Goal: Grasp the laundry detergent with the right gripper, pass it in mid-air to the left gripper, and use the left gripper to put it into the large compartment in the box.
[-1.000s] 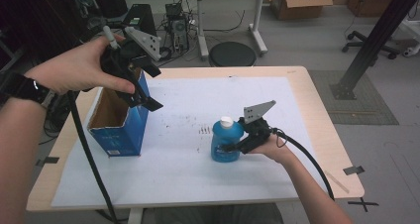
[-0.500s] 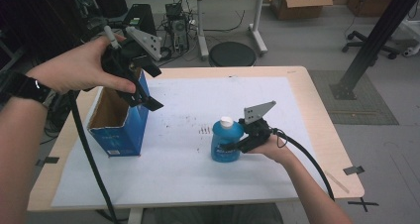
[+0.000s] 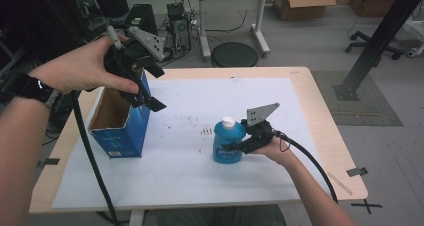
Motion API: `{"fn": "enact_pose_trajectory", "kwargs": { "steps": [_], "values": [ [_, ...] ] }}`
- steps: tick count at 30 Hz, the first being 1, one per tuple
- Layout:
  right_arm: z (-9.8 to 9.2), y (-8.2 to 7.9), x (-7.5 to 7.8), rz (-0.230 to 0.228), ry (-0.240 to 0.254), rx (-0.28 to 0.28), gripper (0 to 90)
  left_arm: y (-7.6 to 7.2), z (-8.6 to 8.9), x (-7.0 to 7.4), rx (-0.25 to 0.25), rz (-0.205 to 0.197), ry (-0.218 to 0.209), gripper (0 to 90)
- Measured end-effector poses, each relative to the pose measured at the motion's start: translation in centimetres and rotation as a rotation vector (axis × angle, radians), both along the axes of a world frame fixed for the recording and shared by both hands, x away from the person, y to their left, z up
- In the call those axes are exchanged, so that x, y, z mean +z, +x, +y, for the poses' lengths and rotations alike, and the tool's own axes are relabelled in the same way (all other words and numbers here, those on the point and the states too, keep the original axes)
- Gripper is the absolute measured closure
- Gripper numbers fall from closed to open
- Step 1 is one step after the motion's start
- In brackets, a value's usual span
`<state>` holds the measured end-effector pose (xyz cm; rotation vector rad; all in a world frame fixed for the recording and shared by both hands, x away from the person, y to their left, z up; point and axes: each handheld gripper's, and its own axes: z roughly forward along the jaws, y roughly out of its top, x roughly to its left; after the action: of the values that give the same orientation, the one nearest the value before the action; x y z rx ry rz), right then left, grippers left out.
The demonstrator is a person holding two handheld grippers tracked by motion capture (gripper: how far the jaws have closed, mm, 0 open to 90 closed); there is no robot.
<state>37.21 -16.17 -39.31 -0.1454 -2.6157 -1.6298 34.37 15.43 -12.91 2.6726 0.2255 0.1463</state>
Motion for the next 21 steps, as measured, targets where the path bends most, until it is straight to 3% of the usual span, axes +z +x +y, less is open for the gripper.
{"fn": "enact_pose_trajectory", "kwargs": {
  "steps": [3,11,21],
  "values": [
    [0.0,-0.1,0.2,-0.008,0.003,-0.008,42.1,0.0,-0.1,0.1,-0.004,0.001,-0.001,4.5],
    [-0.7,0.4,3.6,-0.013,0.025,-0.004,42.2,-0.1,-0.6,0.7,-0.018,-0.008,-0.006,4.5],
    [0.6,0.6,7.8,-0.043,-0.009,0.039,42.2,-0.1,-1.6,1.7,-0.025,-0.015,-0.004,3.6]
  ]
}}
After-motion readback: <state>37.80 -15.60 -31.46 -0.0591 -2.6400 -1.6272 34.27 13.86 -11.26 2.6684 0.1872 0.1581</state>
